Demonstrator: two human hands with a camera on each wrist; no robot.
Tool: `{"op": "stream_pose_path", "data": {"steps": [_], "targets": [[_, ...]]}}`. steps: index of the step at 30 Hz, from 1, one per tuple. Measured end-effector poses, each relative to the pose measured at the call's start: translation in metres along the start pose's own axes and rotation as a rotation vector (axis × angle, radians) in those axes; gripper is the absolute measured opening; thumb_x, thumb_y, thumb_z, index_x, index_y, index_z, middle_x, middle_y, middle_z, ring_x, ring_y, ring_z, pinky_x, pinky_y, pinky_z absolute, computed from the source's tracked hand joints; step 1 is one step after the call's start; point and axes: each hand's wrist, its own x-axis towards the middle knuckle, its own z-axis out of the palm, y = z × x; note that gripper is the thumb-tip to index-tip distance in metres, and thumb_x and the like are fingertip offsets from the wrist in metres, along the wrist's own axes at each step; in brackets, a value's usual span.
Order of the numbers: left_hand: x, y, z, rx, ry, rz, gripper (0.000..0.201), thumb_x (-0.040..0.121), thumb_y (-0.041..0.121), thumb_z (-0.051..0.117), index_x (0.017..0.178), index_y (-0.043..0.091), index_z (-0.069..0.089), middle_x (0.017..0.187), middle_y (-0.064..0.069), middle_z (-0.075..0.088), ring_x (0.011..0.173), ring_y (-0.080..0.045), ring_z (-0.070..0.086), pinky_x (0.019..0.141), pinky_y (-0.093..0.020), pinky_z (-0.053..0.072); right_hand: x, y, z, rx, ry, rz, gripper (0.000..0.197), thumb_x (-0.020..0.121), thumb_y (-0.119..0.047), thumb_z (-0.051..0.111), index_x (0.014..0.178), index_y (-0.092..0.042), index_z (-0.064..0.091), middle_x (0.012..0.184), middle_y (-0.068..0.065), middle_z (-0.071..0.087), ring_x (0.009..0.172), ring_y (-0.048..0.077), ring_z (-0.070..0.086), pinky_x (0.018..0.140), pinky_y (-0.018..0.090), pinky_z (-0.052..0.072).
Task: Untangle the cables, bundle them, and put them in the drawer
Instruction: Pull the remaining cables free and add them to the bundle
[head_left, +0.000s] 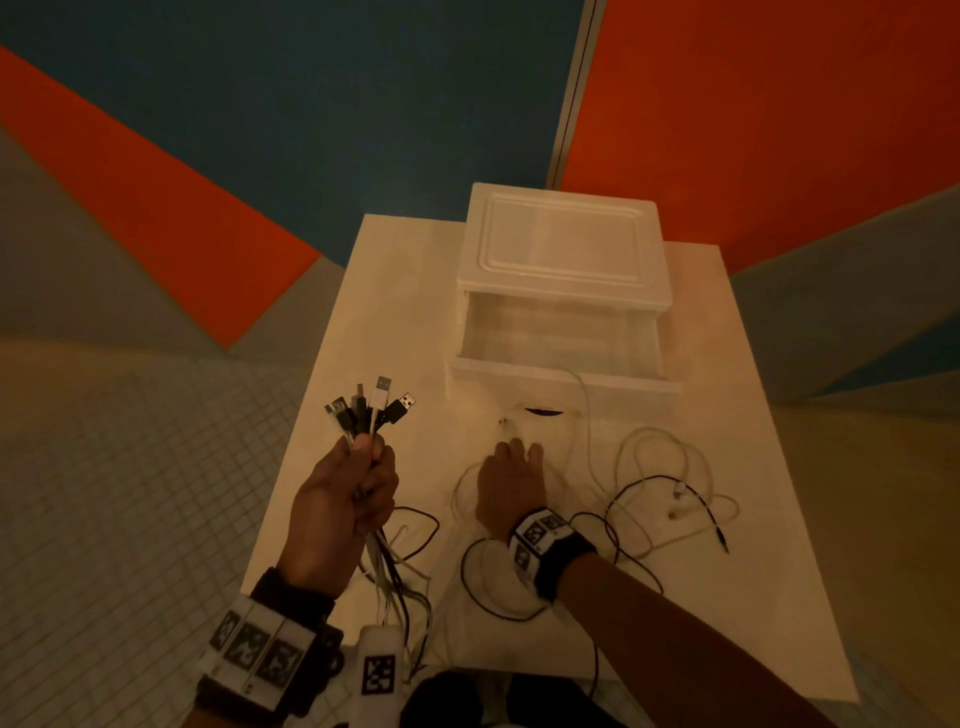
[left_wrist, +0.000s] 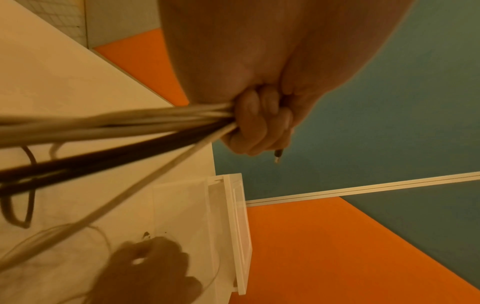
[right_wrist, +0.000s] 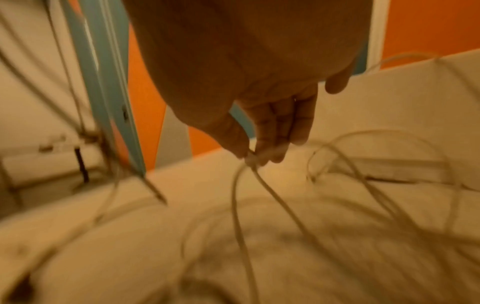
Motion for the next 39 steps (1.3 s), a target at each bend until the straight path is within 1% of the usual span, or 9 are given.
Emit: {"op": "stream_pose_path", "data": {"steps": [4,7,9,15,18,21,25,31,39], "targets": [[0.002,0.0,-0.002,0.011,-0.005,0.006,0.023,0.099,0.021,0.036,0.079,0.013,0.045,0.064,0.001,0.027,0.046,-0.006,0.018,0.041,-0.021,0.015,-0.021,0.02,-0.053,0.436,0.407,0.022,0.024,0.092,-0.026,0.041,0.091,-0.017,0.063,0.094,0.0,0.067,0.094,0.023,0.055,0.081,0.036,0.024],[0.005,-0.002,-0.003,-0.004,-0.023,0.005,0.024,0.1,0.021,0.037,0.078,0.014,0.045,0.064,0.002,0.028,0.046,-0.006,0.019,0.039,-0.02,0.017,-0.04,0.046,-0.097,0.998,0.441,-0.016,0.016,0.1,-0.02,0.044,0.09,-0.019,0.057,0.08,-0.007,0.069,0.075,0.01,0.061,0.07,0.021,0.04],[0.007,-0.003,-0.001,-0.002,-0.03,0.003,0.023,0.1,0.021,0.037,0.079,0.014,0.045,0.064,0.001,0.027,0.046,-0.005,0.019,0.039,-0.02,0.017,-0.053,0.062,-0.129,1.245,0.521,-0.063,0.014,0.1,-0.019,0.046,0.089,-0.019,0.053,0.07,-0.008,0.067,0.069,0.014,0.065,0.07,0.029,0.051],[0.012,-0.008,0.009,-0.001,-0.038,-0.012,0.02,0.096,0.024,0.041,0.081,0.012,0.046,0.063,0.001,0.03,0.046,-0.006,0.02,0.041,-0.022,0.014,-0.107,0.092,-0.228,1.448,0.761,-0.205,0.013,0.101,-0.008,0.045,0.101,-0.011,0.057,0.075,-0.003,0.064,0.065,0.012,0.049,0.06,0.023,0.04],[0.014,-0.011,0.014,-0.012,-0.056,-0.017,0.019,0.095,0.025,0.042,0.082,0.012,0.046,0.064,0.001,0.03,0.048,-0.008,0.017,0.043,-0.024,0.013,-0.124,0.104,-0.249,1.586,0.748,-0.409,0.021,0.098,-0.005,0.046,0.105,-0.016,0.062,0.093,-0.01,0.068,0.079,0.011,0.054,0.069,0.024,0.044],[0.016,-0.013,0.016,-0.052,-0.056,-0.02,0.019,0.095,0.025,0.042,0.083,0.011,0.048,0.064,0.001,0.031,0.046,-0.007,0.02,0.042,-0.024,0.014,-0.115,0.096,-0.224,1.62,0.642,-0.327,0.021,0.096,-0.006,0.048,0.09,-0.015,0.065,0.084,0.003,0.067,0.074,0.014,0.06,0.078,0.033,0.049],[0.016,-0.014,0.023,-0.042,-0.046,-0.021,0.019,0.092,0.026,0.046,0.089,0.009,0.054,0.063,0.001,0.033,0.049,-0.009,0.019,0.047,-0.027,0.013,-0.107,0.072,-0.183,1.516,0.381,-0.2,0.023,0.101,-0.008,0.045,0.082,-0.003,0.056,0.055,0.008,0.044,0.043,0.012,0.039,0.05,0.029,0.04],[0.013,-0.015,0.027,0.006,-0.059,0.016,0.015,0.095,0.024,0.045,0.091,0.01,0.046,0.067,0.0,0.03,0.053,-0.013,0.017,0.049,-0.029,0.015,-0.133,0.085,-0.249,2.073,0.522,-0.55,0.015,0.096,-0.009,0.04,0.093,-0.009,0.054,0.08,0.002,0.054,0.06,0.012,0.041,0.056,0.023,0.037],[0.007,-0.019,0.044,0.025,-0.051,0.033,0.021,0.087,0.021,0.05,0.101,0.005,0.053,0.068,0.0,0.033,0.055,-0.011,0.025,0.052,-0.027,0.021,-0.09,0.02,-0.151,1.522,0.286,-0.097,0.016,0.094,0.003,0.052,0.1,0.0,0.066,0.096,0.002,0.07,0.066,0.016,0.061,0.066,0.028,0.056]]}}
